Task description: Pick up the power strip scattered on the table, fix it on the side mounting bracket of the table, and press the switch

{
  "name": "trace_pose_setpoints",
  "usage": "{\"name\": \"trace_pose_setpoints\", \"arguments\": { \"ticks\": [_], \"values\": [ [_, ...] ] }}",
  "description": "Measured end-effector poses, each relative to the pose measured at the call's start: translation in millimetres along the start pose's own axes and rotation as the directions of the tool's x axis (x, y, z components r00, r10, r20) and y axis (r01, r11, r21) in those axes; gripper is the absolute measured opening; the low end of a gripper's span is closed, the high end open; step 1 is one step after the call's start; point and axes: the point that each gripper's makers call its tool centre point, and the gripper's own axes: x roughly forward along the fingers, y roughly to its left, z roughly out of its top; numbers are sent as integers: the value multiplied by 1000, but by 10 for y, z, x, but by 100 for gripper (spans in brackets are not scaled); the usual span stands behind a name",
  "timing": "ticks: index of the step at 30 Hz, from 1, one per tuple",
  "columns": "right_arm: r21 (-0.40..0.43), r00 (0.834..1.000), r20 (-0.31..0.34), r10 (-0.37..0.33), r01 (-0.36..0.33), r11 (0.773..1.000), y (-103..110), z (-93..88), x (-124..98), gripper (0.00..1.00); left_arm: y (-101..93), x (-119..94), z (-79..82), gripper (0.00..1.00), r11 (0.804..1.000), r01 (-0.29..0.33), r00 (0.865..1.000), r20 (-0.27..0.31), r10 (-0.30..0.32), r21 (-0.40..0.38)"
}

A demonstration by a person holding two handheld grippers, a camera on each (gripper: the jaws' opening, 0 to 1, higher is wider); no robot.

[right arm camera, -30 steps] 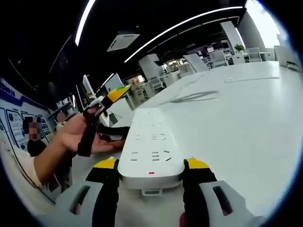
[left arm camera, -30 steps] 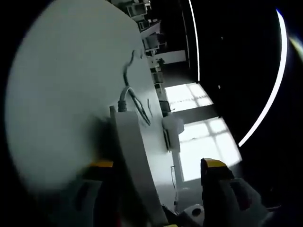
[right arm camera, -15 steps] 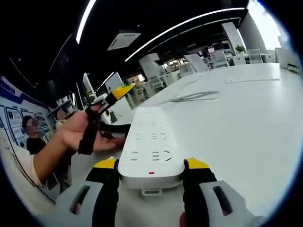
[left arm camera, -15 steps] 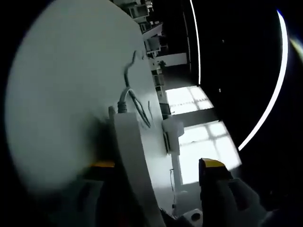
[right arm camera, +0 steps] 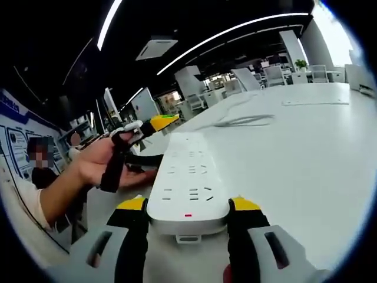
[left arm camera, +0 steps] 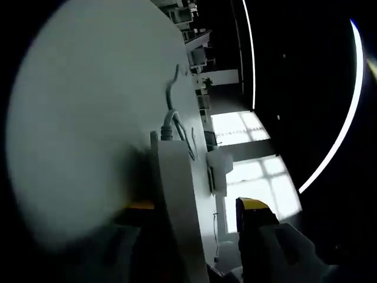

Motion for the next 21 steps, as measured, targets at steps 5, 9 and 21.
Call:
{"name": "trace_pose_setpoints", "arguments": {
  "ticks": [5, 9, 21],
  "values": [
    [2, 1000, 1, 3, -3, 1000, 2, 0, 0, 49, 47, -9, 7, 49, 1000, -16, 1000, -3, 16, -6],
    [1, 1000, 1, 3, -4, 1000, 8, -3, 0, 49, 58, -21, -12, 46, 1000, -27, 1000, -10, 27, -11],
    [10, 1000, 3, 6, -6, 1000, 16, -6, -6, 49, 136, -30, -23, 35, 998, -65, 998, -25, 66, 14]
  ]
}}
